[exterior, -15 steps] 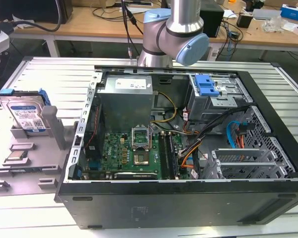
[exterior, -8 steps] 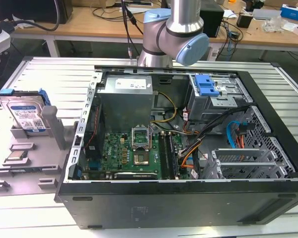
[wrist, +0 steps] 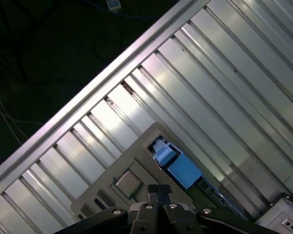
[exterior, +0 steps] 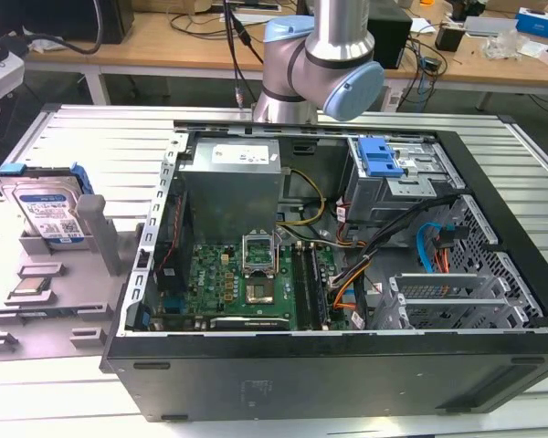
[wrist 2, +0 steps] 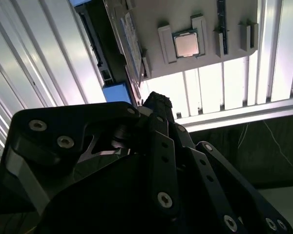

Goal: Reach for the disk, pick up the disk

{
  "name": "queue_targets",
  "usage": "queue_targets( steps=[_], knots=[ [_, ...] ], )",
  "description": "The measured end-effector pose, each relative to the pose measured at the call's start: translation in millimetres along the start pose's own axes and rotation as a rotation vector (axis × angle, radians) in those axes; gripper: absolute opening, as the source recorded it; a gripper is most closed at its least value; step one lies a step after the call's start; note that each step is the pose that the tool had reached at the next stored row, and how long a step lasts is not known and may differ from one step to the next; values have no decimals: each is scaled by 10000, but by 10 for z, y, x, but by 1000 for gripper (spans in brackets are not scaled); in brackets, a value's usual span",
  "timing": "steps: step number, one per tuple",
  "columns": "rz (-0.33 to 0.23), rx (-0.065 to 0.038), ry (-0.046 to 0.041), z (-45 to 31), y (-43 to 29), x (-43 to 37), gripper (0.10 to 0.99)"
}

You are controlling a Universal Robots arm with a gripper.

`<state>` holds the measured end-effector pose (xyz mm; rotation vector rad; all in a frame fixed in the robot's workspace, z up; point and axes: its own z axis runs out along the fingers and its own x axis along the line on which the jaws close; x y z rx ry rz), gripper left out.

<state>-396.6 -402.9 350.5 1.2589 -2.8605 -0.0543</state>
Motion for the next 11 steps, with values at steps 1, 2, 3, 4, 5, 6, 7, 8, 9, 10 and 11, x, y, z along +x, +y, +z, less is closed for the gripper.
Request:
queue_targets(
  steps=[1, 2, 3, 4, 5, 6, 7, 8, 9, 10, 11],
  knots=[
    [-134, 0, 5, 0, 0, 0, 106],
    [-210, 0, 8, 0, 0, 0, 106],
    [-271, 0, 10, 0, 0, 0, 106],
    [-354, 0, 13, 0, 0, 0, 106],
    [-414, 0, 15, 0, 0, 0, 106],
    [-519, 0, 20, 0, 0, 0, 106],
    [-577, 0, 22, 0, 0, 0, 106],
    [-632, 0, 24, 0, 0, 0, 106],
    [-696, 1, 26, 0, 0, 0, 106],
    [-749, 0, 28, 0, 0, 0, 106],
    [-826, 0, 32, 0, 0, 0, 106]
  ],
)
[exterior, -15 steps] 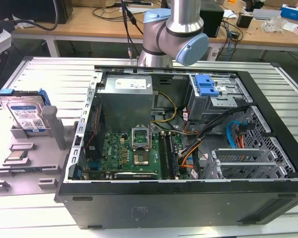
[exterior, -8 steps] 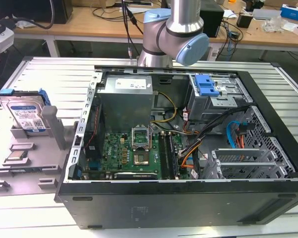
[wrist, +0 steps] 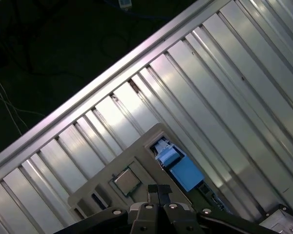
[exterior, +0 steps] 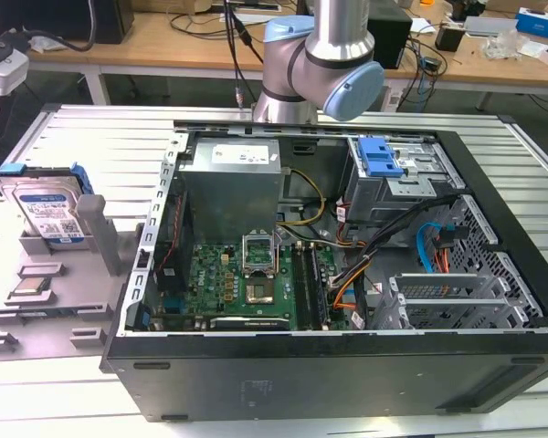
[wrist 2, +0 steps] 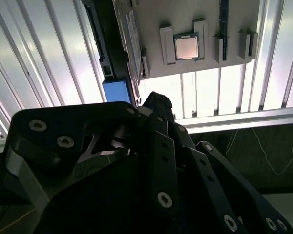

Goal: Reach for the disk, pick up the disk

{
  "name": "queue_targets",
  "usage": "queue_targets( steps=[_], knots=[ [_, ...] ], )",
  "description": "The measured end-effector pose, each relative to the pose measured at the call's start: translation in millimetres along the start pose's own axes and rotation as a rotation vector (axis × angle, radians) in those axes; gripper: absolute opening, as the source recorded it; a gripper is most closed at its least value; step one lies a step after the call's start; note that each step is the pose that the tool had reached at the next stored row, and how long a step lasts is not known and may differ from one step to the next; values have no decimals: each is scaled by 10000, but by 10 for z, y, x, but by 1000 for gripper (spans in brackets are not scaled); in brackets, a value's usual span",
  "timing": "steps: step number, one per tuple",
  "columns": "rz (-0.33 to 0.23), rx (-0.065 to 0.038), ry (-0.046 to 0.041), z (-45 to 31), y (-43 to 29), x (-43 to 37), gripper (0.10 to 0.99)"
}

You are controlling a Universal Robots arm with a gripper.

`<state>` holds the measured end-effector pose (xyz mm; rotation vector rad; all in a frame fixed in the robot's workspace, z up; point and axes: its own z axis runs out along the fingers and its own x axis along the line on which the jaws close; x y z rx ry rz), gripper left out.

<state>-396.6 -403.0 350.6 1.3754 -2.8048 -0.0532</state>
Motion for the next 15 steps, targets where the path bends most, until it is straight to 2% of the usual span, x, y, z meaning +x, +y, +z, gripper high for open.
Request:
queue_targets(
  steps=[15],
  knots=[
    [-1012, 1, 38, 0, 0, 0, 106]
  ],
)
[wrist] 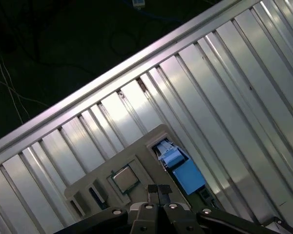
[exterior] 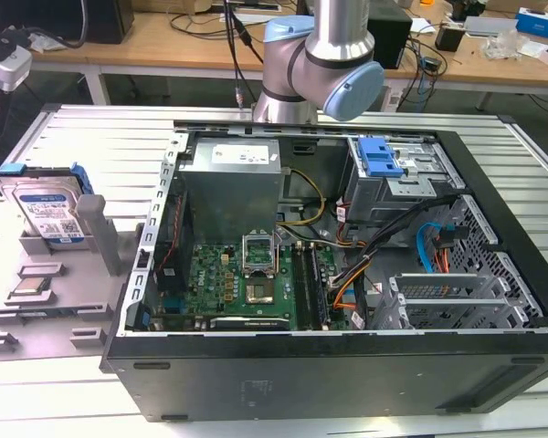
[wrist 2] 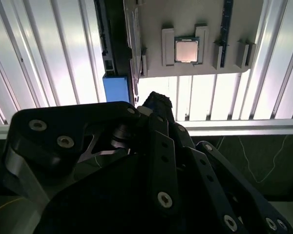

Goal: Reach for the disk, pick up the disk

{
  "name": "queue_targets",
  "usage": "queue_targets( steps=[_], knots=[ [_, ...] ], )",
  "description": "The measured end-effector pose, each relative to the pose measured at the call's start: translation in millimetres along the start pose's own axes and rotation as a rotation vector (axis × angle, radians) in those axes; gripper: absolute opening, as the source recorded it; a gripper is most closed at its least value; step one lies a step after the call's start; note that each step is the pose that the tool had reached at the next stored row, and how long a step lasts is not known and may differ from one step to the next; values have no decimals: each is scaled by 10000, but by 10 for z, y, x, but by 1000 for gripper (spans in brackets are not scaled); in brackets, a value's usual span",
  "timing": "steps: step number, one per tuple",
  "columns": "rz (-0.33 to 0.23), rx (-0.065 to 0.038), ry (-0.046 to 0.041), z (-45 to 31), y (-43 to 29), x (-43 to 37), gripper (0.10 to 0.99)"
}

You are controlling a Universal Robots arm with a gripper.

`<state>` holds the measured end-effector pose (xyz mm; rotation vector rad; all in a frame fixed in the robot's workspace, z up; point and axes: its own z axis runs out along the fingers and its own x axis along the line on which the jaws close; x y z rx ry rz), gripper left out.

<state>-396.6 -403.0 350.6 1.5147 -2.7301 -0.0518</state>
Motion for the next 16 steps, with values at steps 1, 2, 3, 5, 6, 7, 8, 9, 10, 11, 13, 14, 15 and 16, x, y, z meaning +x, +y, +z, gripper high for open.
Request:
queue_targets(
  steps=[1, 2, 3, 5, 6, 7, 8, 9, 10, 11, 13, 14, 15, 16],
  knots=[
    [-88, 0, 2, 1, 0, 0, 106],
    [-151, 0, 6, 0, 0, 0, 106],
    [-203, 0, 8, 0, 0, 0, 106],
    [-295, 0, 11, 0, 0, 0, 106],
    [-341, 0, 12, 0, 0, 0, 106],
    [-384, 0, 14, 0, 0, 0, 106],
    [-431, 0, 16, 0, 0, 0, 106],
    [-468, 0, 18, 0, 0, 0, 106],
    [-513, 0, 20, 0, 0, 0, 106],
    [-551, 0, 21, 0, 0, 0, 106],
    [-656, 0, 25, 0, 0, 0, 106],
    [-731, 0, 28, 0, 0, 0, 106],
    [-826, 0, 31, 0, 0, 0, 106],
    [-881, 0, 34, 0, 0, 0, 106]
  ],
)
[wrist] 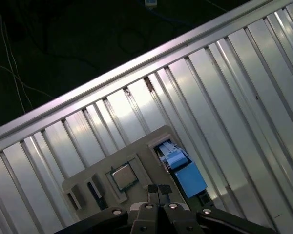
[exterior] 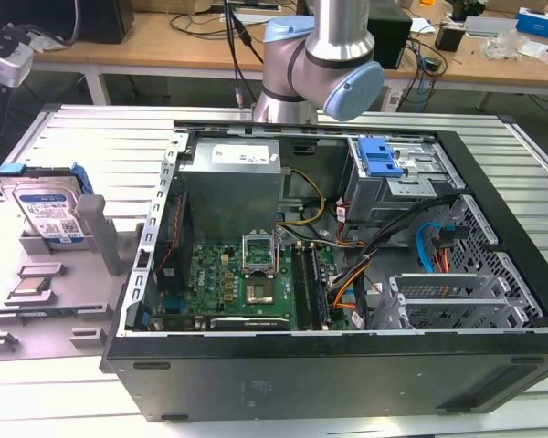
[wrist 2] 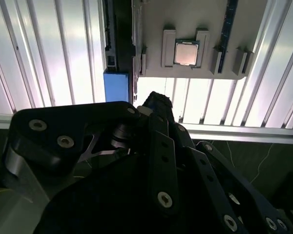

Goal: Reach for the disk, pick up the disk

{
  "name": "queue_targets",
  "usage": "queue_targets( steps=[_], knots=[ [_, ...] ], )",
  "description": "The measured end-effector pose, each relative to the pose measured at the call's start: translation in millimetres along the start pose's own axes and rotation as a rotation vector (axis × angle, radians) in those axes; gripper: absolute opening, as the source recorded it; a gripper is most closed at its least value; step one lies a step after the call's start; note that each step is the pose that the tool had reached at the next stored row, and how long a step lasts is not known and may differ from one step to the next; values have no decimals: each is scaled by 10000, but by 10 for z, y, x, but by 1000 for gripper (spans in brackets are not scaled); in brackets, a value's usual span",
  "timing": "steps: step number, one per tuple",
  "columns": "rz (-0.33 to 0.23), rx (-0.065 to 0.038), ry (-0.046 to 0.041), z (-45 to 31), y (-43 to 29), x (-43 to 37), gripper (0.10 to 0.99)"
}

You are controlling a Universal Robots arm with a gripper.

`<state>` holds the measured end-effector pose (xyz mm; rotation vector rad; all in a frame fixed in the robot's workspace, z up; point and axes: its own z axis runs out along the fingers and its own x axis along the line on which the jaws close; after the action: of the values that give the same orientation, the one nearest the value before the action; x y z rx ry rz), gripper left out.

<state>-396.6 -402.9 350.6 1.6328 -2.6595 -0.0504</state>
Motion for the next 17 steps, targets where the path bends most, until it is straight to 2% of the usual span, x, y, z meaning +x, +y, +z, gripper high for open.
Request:
queue_targets(
  steps=[6, 11, 17],
  knots=[
    [-503, 0, 19, 0, 0, 0, 106],
    [-1448, 0, 56, 0, 0, 0, 106],
    [-1994, 1, 76, 0, 0, 0, 106]
  ],
)
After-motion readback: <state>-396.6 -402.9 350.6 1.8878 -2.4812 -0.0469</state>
